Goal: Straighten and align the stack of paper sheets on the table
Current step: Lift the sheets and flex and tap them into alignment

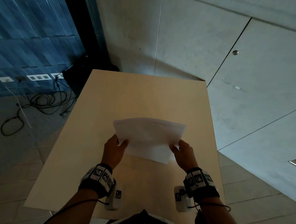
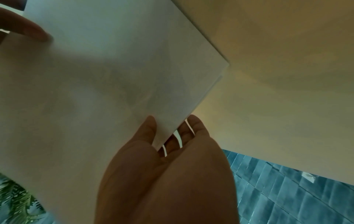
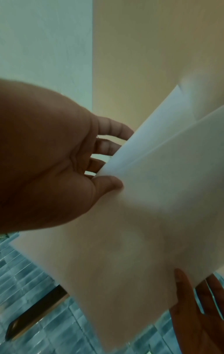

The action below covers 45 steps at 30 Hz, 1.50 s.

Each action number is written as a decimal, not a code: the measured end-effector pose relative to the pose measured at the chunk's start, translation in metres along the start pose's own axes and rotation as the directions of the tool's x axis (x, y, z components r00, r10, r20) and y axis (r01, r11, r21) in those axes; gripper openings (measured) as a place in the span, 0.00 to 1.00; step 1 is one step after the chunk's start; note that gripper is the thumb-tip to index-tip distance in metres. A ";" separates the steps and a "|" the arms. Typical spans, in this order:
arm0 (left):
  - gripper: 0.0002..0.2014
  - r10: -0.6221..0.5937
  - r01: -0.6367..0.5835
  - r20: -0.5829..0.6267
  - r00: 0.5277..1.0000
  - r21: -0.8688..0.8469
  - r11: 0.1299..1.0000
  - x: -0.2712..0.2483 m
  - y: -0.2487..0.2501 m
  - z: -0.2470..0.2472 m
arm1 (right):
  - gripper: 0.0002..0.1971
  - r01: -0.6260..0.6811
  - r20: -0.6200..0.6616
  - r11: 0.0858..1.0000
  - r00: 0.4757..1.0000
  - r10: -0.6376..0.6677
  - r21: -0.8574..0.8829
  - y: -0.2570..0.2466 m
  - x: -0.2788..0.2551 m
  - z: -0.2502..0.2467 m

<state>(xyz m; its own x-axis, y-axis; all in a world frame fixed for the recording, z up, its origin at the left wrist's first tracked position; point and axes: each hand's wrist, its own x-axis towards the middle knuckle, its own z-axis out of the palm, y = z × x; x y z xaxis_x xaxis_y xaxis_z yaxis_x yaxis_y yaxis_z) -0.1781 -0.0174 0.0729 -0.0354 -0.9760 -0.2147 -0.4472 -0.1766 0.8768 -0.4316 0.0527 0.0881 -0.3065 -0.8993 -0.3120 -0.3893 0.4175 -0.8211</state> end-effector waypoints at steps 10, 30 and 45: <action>0.20 0.122 -0.123 -0.017 0.992 -0.134 0.983 -0.005 0.019 -0.002 | 0.09 0.073 -0.111 0.959 0.993 -0.043 0.275 0.002 0.003 0.000; 0.10 0.292 -0.293 -0.029 0.956 -0.035 0.955 -0.005 0.046 -0.004 | 0.15 0.087 -0.097 0.873 0.994 -0.045 0.480 -0.003 -0.007 -0.006; 0.18 0.061 -0.062 -0.005 0.998 -0.107 0.992 -0.001 0.012 0.006 | 0.15 0.086 -0.113 0.944 0.992 -0.052 0.319 0.004 0.001 0.007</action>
<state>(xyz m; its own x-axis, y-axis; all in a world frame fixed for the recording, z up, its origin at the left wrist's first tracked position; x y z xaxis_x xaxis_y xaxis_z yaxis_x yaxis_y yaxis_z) -0.1884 -0.0183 0.0810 -0.0582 -0.9857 -0.1583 -0.3464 -0.1288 0.9292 -0.4274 0.0530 0.0808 -0.3816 -0.8994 -0.2131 -0.1161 0.2754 -0.9543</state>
